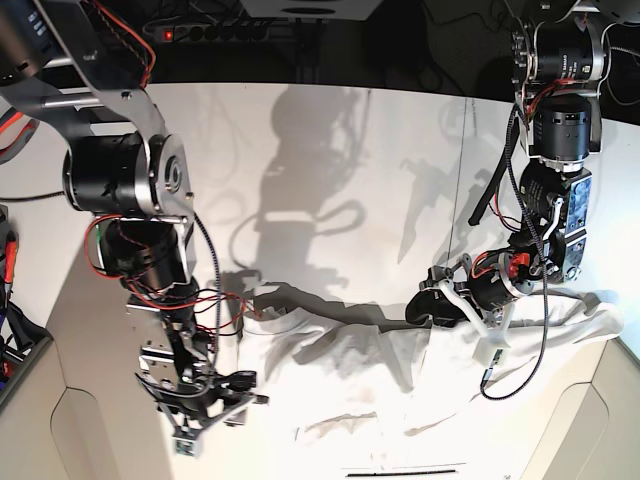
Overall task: Layout the t-shirt on the table in an organized manner, then fold the t-shirt properly
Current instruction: 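Grasp the opposite t-shirt edge with the right gripper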
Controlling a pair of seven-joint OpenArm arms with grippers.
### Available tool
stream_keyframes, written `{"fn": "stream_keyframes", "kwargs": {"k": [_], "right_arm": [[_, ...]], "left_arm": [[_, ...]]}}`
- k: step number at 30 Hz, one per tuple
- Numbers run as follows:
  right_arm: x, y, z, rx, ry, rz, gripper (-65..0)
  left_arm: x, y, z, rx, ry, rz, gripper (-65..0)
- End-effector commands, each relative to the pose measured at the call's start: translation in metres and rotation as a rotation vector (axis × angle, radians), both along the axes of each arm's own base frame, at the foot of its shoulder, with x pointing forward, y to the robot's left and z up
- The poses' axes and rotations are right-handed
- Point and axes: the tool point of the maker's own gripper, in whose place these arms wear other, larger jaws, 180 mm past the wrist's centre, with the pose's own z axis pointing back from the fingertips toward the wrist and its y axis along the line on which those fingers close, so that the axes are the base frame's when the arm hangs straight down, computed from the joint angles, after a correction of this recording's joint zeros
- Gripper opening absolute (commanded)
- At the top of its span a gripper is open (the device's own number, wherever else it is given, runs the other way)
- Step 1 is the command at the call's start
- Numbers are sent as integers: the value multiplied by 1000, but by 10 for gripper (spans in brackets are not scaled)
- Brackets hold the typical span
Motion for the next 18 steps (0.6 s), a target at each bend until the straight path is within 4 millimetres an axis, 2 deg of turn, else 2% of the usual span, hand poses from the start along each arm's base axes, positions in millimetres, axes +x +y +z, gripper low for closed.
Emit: {"fn": "stream_keyframes", "kwargs": {"k": [1,3,6,9,12,16,18], "right_arm": [[14,-12,21,32,-54,-41,-314],[9,-26,10,107,-26,-98,-314],[5,-24,2,225,-13,-102,-315],[2,-11,-4,308,5,-106,-344],[-1,10,-8,336,22,-81,-390],[-6,37,-14,335,48,-46,-390],[-9,36,-18,320,62,-60,-390]], "left_arm": [[13,1,20,-14,-62,3,-270],[12,1,19,-14,-60,3,-270],[12,1,20,-16,-62,4,-270],[12,1,20,-17,-62,4,-270],[12,1,20,-16,-62,4,-270],[12,1,19,-10,-56,2,-270],[12,2,18,-3,-55,0,-270]]}}
